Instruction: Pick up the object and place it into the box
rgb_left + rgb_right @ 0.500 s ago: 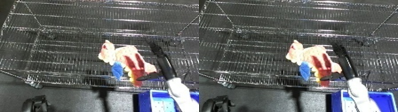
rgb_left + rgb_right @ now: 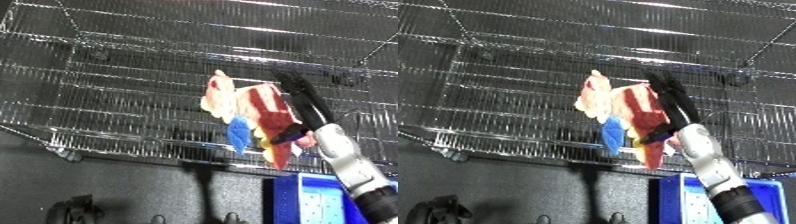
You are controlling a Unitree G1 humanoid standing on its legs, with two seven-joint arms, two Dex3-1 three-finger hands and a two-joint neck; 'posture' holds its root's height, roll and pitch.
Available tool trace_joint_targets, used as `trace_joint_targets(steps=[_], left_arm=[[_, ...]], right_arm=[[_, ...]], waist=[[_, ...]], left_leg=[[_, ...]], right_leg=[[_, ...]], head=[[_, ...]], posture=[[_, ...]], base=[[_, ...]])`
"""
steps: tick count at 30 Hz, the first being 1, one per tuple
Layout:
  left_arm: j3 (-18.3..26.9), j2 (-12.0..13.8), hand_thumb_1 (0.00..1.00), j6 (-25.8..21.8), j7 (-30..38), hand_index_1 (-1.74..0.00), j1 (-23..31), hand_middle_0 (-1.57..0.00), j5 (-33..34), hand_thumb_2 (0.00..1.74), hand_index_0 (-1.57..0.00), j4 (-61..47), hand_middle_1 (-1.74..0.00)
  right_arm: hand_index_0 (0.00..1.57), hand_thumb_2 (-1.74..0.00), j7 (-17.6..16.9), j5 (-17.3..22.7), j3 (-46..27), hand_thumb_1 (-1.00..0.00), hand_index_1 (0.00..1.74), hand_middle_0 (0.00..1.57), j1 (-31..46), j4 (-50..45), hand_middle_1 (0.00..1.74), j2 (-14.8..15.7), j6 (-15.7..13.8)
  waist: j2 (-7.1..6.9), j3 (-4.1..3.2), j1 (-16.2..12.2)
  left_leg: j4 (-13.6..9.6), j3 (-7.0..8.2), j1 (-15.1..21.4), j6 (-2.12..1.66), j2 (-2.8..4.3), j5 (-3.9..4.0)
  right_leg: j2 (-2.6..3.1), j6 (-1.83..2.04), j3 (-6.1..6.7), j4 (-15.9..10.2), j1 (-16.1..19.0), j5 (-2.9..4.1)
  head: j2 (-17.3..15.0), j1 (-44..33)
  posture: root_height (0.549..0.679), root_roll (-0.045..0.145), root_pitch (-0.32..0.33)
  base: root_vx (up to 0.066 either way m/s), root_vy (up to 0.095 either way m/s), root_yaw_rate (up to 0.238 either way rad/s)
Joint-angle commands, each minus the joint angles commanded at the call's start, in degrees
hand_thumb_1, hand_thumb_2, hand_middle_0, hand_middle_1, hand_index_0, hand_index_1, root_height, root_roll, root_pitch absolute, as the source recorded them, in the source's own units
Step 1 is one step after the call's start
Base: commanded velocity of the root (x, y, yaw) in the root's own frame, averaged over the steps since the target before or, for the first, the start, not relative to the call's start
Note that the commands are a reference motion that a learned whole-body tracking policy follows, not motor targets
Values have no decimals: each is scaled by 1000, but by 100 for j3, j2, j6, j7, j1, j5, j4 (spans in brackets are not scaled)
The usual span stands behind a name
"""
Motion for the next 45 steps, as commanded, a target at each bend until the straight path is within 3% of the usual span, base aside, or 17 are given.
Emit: trace_joint_targets(steps=[15,22,33,42,45], left_arm=[[-178,33,1000,-119,-8,-1740,-60,-1570,-74,1740,-1570,-149,-1740],[-174,26,1000,-154,-1,-1740,-143,-1570,-60,1740,-1570,-161,-1740],[-42,-46,1000,-163,56,-1740,-168,-1570,-19,1740,-1570,-66,-1740],[-19,15,1000,-159,-45,-1740,-185,-1570,-195,1740,-1570,29,-1740],[-29,24,1000,-141,-73,-1740,-199,-1570,-215,1740,-1570,49,-1740]], right_arm=[[0,0,207,-239,628,0,0,0,-764,1814,0,301,120],[0,0,263,-326,765,0,0,0,-926,2486,0,578,69],[864,-957,206,-241,740,-550,957,864,-897,2449,957,853,51],[1570,-1740,218,-260,701,-1000,1740,1570,-847,2167,1740,619,85],[1570,-1740,219,-265,670,-1000,1740,1570,-804,2009,1740,556,78]], waist=[[192,208,149],[227,245,162],[142,239,55],[94,173,41],[89,165,28]], left_leg=[[178,-71,-355,12,-83,-19],[197,-62,-383,12,-83,-44],[87,11,-264,5,-11,-49],[9,16,-172,-24,10,-9],[18,6,-167,-25,12,-2]], right_leg=[[-35,11,33,131,-371,55],[-47,17,39,138,-395,44],[-9,7,31,38,-288,6],[-18,2,9,5,-172,-39],[-22,-3,9,29,-168,-44]], head=[[343,521],[363,500],[392,322],[403,403],[397,411]], posture=[[638,38,-122],[637,37,-117],[639,36,-117],[640,37,-128],[639,37,-132]], base=[[-5,7,8],[3,6,-11],[2,1,-31],[-8,-9,8],[-21,-9,4]])
